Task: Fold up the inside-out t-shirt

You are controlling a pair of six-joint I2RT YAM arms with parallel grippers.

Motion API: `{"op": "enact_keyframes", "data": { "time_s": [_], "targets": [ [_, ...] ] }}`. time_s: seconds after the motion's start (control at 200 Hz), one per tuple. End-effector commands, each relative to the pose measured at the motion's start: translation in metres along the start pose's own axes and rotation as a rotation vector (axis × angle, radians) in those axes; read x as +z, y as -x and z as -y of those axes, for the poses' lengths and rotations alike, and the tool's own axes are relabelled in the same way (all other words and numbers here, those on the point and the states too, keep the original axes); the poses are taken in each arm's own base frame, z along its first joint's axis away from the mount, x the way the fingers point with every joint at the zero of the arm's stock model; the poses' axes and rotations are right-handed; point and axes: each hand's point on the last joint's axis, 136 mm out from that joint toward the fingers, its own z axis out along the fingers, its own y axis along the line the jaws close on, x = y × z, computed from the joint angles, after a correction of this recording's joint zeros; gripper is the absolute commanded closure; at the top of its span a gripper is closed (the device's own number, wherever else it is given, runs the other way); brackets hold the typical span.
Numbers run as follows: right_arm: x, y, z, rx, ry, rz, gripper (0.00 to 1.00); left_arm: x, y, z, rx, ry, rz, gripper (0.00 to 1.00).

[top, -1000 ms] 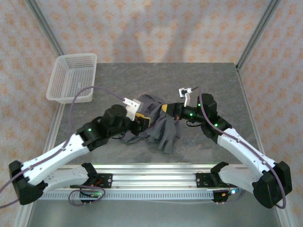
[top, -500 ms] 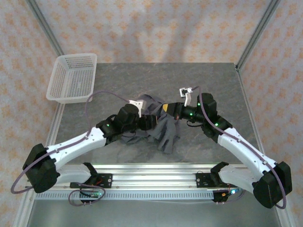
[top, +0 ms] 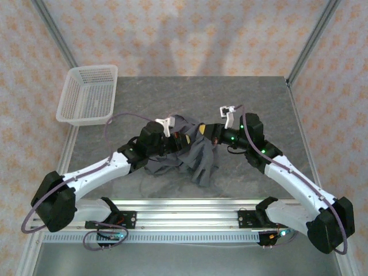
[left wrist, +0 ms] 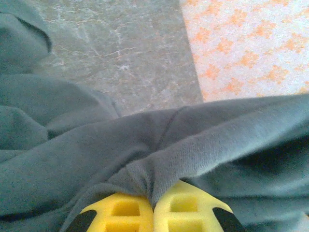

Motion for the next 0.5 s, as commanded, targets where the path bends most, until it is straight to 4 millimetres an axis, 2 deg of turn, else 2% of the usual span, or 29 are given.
{"op": "enact_keyframes", "data": {
  "time_s": [0.0,0.095,0.215,0.26,0.305,0.37,0.495],
  "targets": [
    [-0.009,0.005,0.022,-0.004,-0.05,0.042,1.0,-0.021,0.023,0.035,0.015,-0.101,0.055,1.0],
    [-0.017,0.002,0.059,0.068,-0.105,0.039,1.0,-0.032,0.028,0.045,0.02,-0.13,0.061,1.0],
    [-0.025,-0.011,0.082,0.09,-0.172,-0.002,1.0,-0.044,0.03,0.059,0.039,-0.155,0.054,1.0],
    [-0.03,-0.013,0.092,0.102,-0.247,0.001,0.9,-0.047,0.03,0.063,0.054,-0.159,0.049,1.0],
    [-0.04,-0.011,0.101,0.108,-0.345,0.024,0.71,-0.048,0.031,0.063,0.068,-0.149,0.046,1.0],
    [-0.052,-0.008,0.089,0.025,-0.413,0.054,0.58,-0.049,0.031,0.062,0.085,-0.129,0.041,1.0],
    [-0.068,-0.002,0.045,-0.248,-0.475,0.192,0.48,-0.044,0.029,0.057,0.08,-0.12,0.033,1.0]
  ]
}}
